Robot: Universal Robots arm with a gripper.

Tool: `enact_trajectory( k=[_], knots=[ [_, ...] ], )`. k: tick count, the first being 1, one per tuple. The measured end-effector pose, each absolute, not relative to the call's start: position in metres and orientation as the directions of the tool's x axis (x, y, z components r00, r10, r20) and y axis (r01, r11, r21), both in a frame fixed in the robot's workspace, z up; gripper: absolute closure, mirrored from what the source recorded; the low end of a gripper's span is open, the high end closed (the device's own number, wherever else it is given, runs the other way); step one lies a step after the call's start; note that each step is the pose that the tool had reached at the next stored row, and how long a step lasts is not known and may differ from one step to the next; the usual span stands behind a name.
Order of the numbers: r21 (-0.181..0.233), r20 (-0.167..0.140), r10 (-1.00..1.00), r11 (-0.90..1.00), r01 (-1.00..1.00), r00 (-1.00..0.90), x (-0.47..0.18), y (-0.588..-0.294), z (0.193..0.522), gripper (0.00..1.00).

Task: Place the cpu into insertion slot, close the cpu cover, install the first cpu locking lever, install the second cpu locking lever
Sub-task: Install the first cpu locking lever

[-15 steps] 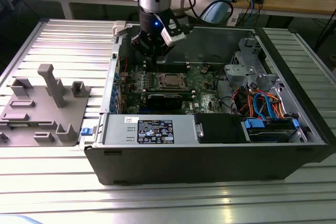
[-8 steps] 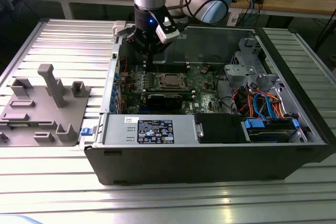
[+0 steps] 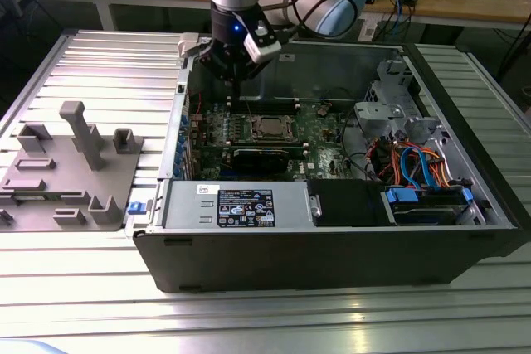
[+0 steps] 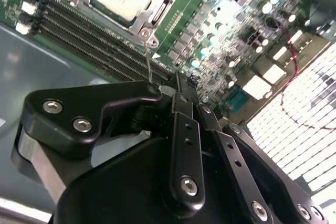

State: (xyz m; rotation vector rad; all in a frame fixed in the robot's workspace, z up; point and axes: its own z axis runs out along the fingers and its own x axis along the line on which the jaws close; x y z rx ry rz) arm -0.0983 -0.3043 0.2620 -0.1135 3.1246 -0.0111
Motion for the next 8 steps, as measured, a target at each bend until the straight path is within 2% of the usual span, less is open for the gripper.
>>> enact_trajectory(
  k=[8],
  knots=[
    [-0.006,-0.015,-0.073,0.997,-0.072,-0.997,-0.0928,-0.3024,0.262,0.89]
  ],
)
